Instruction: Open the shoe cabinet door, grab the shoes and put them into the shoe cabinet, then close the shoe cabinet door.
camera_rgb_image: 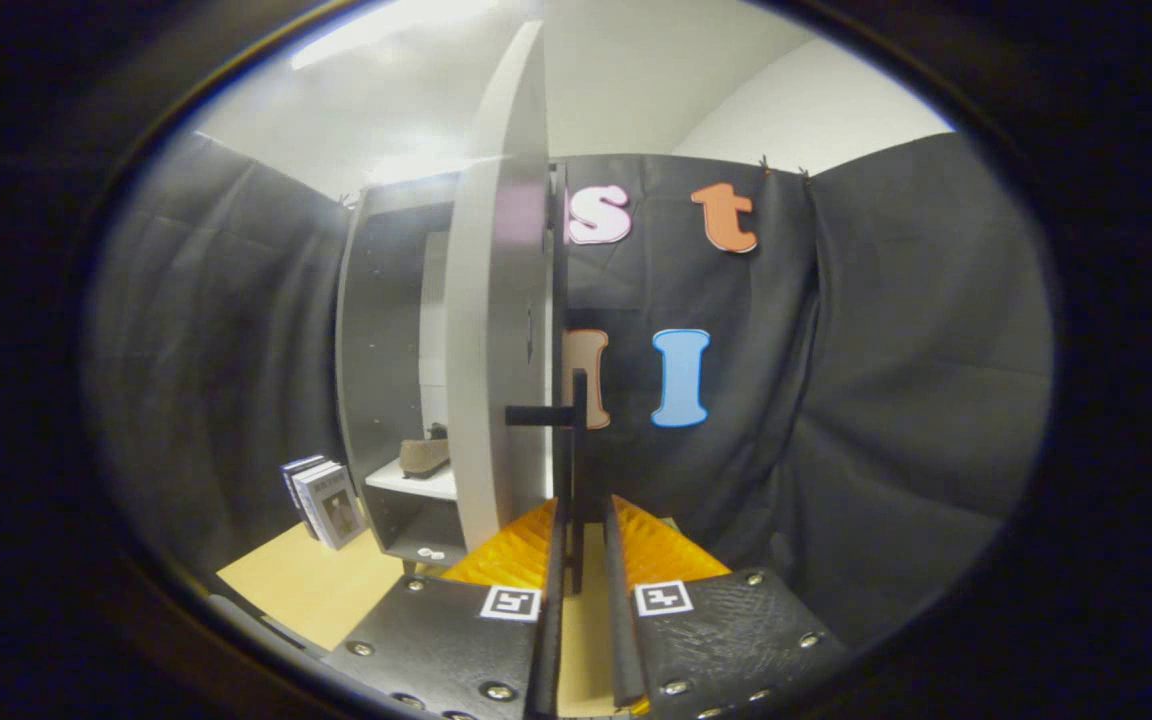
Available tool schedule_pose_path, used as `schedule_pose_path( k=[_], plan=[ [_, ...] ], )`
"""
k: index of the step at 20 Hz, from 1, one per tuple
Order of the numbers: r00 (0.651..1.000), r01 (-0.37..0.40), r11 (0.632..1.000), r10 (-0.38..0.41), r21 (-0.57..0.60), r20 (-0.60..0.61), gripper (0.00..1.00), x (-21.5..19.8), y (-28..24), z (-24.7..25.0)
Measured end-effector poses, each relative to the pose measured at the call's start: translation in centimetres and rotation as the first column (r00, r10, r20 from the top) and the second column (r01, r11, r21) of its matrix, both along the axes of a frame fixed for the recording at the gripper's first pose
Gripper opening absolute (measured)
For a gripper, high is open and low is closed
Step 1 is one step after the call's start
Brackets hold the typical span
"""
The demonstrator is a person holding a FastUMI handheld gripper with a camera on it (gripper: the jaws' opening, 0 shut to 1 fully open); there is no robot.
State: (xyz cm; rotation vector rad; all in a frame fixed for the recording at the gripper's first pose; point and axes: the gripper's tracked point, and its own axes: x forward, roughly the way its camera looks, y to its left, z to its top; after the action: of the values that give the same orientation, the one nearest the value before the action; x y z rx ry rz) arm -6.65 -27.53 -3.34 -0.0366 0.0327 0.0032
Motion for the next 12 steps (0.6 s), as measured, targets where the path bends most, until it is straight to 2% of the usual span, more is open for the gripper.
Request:
schedule_pose_path(
  k=[3, 6, 8, 12],
  plan=[
    [0.998, 0.067, 0.998, -0.068, 0.003, 0.008, 0.22, -2.7, 0.2, 0.4],
    [0.994, 0.110, 0.994, -0.110, -0.005, 0.023, 0.22, -4.6, 3.0, 0.7],
    [0.993, 0.113, 0.994, -0.113, -0.002, 0.028, 0.22, -4.9, 6.0, 0.3],
    [0.992, 0.109, 0.993, -0.105, 0.048, -0.066, 0.22, -3.4, 11.9, -3.1]
  ],
)
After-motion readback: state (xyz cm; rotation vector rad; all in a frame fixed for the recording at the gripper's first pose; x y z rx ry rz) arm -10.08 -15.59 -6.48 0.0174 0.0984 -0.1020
